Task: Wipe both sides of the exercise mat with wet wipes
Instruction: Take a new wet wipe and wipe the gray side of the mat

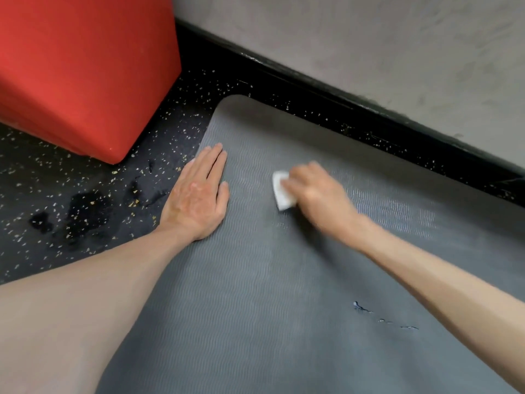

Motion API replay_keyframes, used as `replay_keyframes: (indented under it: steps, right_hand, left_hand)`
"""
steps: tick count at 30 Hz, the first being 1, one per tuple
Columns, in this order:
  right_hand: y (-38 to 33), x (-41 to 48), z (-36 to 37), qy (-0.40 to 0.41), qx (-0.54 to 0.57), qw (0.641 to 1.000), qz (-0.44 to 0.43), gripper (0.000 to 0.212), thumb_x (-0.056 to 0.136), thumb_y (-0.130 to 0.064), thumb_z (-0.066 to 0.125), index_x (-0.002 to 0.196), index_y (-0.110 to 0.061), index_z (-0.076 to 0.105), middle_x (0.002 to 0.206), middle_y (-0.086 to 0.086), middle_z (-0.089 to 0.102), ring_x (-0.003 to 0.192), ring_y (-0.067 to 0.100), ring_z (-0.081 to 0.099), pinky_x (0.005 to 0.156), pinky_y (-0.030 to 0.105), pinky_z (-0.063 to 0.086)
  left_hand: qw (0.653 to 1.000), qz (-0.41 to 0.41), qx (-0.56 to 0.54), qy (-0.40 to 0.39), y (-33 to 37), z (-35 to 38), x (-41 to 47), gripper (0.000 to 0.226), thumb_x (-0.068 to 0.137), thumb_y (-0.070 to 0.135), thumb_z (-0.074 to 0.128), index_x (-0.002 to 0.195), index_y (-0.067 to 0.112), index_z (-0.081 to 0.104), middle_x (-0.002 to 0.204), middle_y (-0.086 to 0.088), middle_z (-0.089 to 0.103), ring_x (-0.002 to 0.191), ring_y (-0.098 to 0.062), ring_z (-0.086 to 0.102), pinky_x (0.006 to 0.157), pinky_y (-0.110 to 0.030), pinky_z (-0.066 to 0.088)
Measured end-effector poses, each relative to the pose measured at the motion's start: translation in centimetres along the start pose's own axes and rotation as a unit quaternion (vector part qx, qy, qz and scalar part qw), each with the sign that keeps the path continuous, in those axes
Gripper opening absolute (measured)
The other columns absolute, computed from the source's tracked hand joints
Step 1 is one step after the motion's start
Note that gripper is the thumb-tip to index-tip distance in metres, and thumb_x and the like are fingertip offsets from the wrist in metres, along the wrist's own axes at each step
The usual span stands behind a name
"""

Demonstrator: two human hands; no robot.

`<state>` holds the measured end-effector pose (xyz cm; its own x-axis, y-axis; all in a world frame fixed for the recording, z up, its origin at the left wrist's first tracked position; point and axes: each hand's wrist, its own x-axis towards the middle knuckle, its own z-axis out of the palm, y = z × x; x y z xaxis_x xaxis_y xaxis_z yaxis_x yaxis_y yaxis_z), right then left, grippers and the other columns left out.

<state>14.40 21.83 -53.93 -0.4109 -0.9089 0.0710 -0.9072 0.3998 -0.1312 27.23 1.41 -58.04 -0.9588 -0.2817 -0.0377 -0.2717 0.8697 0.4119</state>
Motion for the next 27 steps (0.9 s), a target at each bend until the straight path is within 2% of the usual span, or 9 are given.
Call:
replay_keyframes:
  steps: [2, 4, 6, 8, 11, 15, 18, 22, 27]
  right_hand:
    - [2.6, 3.1, -0.2, 0.03, -0.036, 0.994, 0.102, 0.024, 0.084, -0.008, 0.04, 0.079, 0.003, 0.061, 0.089, 0.021, 0.058, 0.077, 0.035, 0.051, 0.051, 0.038, 0.045]
    - [2.3, 3.6, 0.3, 0.04, -0.041, 0.987, 0.148, 0.018, 0.085, -0.005, 0.044, 0.08, 0.003, 0.06, 0.09, 0.021, 0.058, 0.078, 0.036, 0.051, 0.053, 0.037, 0.042]
    - [-0.7, 0.9, 1.0, 0.043, -0.014, 0.994, 0.099, 0.023, 0.088, -0.008, 0.039, 0.083, 0.0, 0.061, 0.09, 0.02, 0.057, 0.078, 0.034, 0.05, 0.057, 0.04, 0.042]
    - [-4.5, -3.4, 0.8, -0.003, 0.036, 0.999, 0.011, 0.026, 0.089, -0.01, 0.039, 0.09, -0.001, 0.064, 0.092, 0.017, 0.058, 0.08, 0.031, 0.046, 0.058, 0.039, 0.043]
    - [-4.7, -4.6, 0.2, -0.055, 0.04, 0.995, -0.066, 0.026, 0.088, -0.012, 0.04, 0.09, -0.001, 0.064, 0.089, 0.016, 0.057, 0.081, 0.027, 0.04, 0.048, 0.034, 0.04]
    - [0.8, 0.9, 0.0, 0.028, -0.023, 0.993, 0.112, 0.012, 0.082, -0.003, 0.049, 0.078, 0.001, 0.059, 0.087, 0.017, 0.056, 0.077, 0.032, 0.049, 0.051, 0.035, 0.045]
    - [-2.2, -1.7, 1.2, 0.027, -0.002, 0.997, 0.079, 0.021, 0.086, -0.005, 0.04, 0.082, -0.001, 0.06, 0.088, 0.017, 0.056, 0.077, 0.03, 0.043, 0.057, 0.044, 0.042]
    - [-5.3, -5.8, 0.7, -0.035, 0.055, 0.998, -0.014, 0.028, 0.087, -0.01, 0.038, 0.092, -0.001, 0.065, 0.092, 0.015, 0.058, 0.08, 0.027, 0.041, 0.054, 0.036, 0.043]
    - [-1.5, -0.3, 0.6, 0.04, 0.015, 0.992, 0.121, 0.033, 0.083, -0.014, 0.031, 0.077, 0.002, 0.06, 0.086, 0.018, 0.057, 0.074, 0.032, 0.05, 0.052, 0.035, 0.04]
  left_hand:
    - [1.0, 0.0, -0.001, 0.005, 0.0, 0.0, -0.1, 0.056, 0.102, 0.023, 0.037, 0.153, 0.004, 0.024, 0.162, -0.006, 0.019, 0.15, -0.017, 0.012, 0.123, -0.038, 0.011]
    - [1.0, 0.0, 0.001, 0.004, -0.1, 0.0, -0.1, 0.056, 0.101, 0.024, 0.036, 0.153, 0.004, 0.024, 0.162, -0.005, 0.019, 0.15, -0.017, 0.012, 0.123, -0.038, 0.011]
    - [1.0, -0.001, 0.002, 0.005, -0.1, 0.0, 0.0, 0.057, 0.101, 0.025, 0.034, 0.153, 0.005, 0.024, 0.163, -0.005, 0.018, 0.15, -0.017, 0.011, 0.123, -0.038, 0.012]
    - [1.0, 0.002, 0.001, 0.003, -0.1, 0.0, 0.0, 0.057, 0.1, 0.024, 0.035, 0.153, 0.004, 0.025, 0.162, -0.006, 0.02, 0.15, -0.018, 0.013, 0.123, -0.038, 0.012]
    - [1.0, 0.012, 0.006, 0.013, -0.2, 0.2, 0.1, 0.056, 0.101, 0.023, 0.035, 0.152, 0.002, 0.028, 0.161, -0.008, 0.023, 0.149, -0.021, 0.017, 0.123, -0.038, 0.014]
    - [1.0, 0.017, 0.014, 0.015, -0.5, 0.2, 0.1, 0.058, 0.099, 0.027, 0.033, 0.151, 0.001, 0.029, 0.16, -0.01, 0.024, 0.149, -0.022, 0.018, 0.123, -0.036, 0.012]
    - [1.0, 0.015, 0.013, 0.019, -0.4, 0.2, 0.1, 0.059, 0.099, 0.028, 0.03, 0.151, 0.002, 0.029, 0.161, -0.009, 0.023, 0.149, -0.021, 0.017, 0.123, -0.035, 0.01]
    - [1.0, 0.012, 0.012, 0.015, -0.3, 0.2, 0.0, 0.057, 0.101, 0.023, 0.037, 0.152, 0.003, 0.027, 0.161, -0.008, 0.022, 0.15, -0.021, 0.016, 0.123, -0.037, 0.011]
    - [1.0, 0.014, 0.012, 0.015, -0.4, 0.2, 0.0, 0.057, 0.101, 0.023, 0.038, 0.152, 0.003, 0.026, 0.162, -0.008, 0.021, 0.15, -0.02, 0.015, 0.123, -0.037, 0.011]
